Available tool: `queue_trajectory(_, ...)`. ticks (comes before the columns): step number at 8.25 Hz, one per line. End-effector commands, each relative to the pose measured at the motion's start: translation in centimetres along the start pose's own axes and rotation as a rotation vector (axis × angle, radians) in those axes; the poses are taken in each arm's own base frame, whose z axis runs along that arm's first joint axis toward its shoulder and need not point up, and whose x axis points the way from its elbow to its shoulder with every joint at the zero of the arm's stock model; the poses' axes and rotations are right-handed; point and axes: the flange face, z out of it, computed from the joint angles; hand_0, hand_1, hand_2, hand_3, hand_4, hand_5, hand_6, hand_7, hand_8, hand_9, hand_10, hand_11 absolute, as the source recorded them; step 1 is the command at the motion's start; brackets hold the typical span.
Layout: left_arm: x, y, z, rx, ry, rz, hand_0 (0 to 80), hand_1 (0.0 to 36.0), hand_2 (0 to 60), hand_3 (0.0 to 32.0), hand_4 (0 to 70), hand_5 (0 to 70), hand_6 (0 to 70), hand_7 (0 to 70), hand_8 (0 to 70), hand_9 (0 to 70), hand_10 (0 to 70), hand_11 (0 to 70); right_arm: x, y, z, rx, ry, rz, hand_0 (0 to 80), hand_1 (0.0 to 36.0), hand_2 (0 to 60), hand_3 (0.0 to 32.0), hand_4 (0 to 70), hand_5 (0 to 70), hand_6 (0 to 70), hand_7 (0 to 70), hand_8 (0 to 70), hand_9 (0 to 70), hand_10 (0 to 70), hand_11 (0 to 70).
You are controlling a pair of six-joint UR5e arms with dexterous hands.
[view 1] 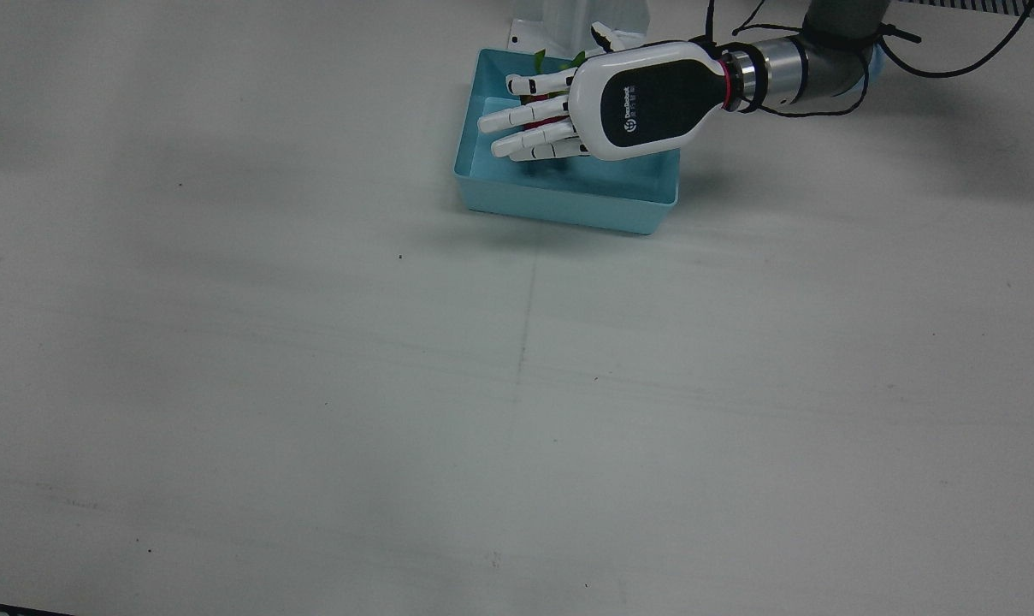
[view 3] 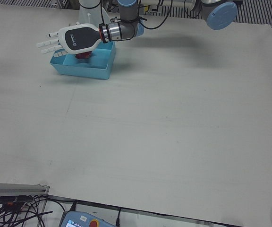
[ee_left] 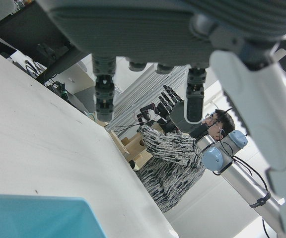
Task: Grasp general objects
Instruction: 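Lower the dragon fruit into the tray and open the left hand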
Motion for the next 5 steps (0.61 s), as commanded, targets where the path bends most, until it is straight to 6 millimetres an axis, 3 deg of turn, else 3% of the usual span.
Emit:
queue_trajectory(1,-0.1,-0.7,-0.7,0.006,0.014,0.002,46.9,9.2,0.0,9.6,1.1,0.0,0.0,0.9,0.0,0.0,2.0,4.6,0.0,0.0,0.0,-0.001,0.001,0.001,0.0,0.0,0.0,0.0,0.0,0.0,0.0,0.0,0.0,0.0,0.0,0.0)
queue_trajectory(2,0.0,-2.2,-2.3,0.008,0.070,-0.024,47.5,10.7,0.0,7.4,0.5,0.1,0.0,1.2,0.0,0.0,2.3,5.0,0.0,0.0,0.0,0.000,0.001,-0.001,0.0,0.0,0.0,0.0,0.0,0.0,0.0,0.0,0.0,0.0,0.0,0.0)
queue_trajectory(3,1.3,-5.1,-2.6,0.048,0.087,-0.063,48.9,13.6,0.0,5.4,0.8,4.7,0.0,2.7,0.0,0.0,2.8,6.0,0.0,0.0,0.0,0.000,0.001,-0.001,0.0,0.0,0.0,0.0,0.0,0.0,0.0,0.0,0.0,0.0,0.0,0.0)
queue_trajectory(4,3.5,-8.6,-3.3,0.103,0.090,-0.023,49.9,15.7,3.8,2.4,1.0,14.1,0.0,4.2,0.0,0.0,3.8,7.6,0.0,0.0,0.0,0.000,0.001,-0.001,0.0,0.0,0.0,0.0,0.0,0.0,0.0,0.0,0.0,0.0,0.0,0.0)
queue_trajectory(5,7.0,-12.8,-4.1,0.171,0.112,-0.007,52.2,21.1,16.6,0.0,0.3,50.3,0.1,11.2,0.0,0.8,6.0,11.2,0.0,0.0,0.0,0.000,0.001,-0.001,0.0,0.0,0.0,0.0,0.0,0.0,0.0,0.0,0.0,0.0,0.0,0.0)
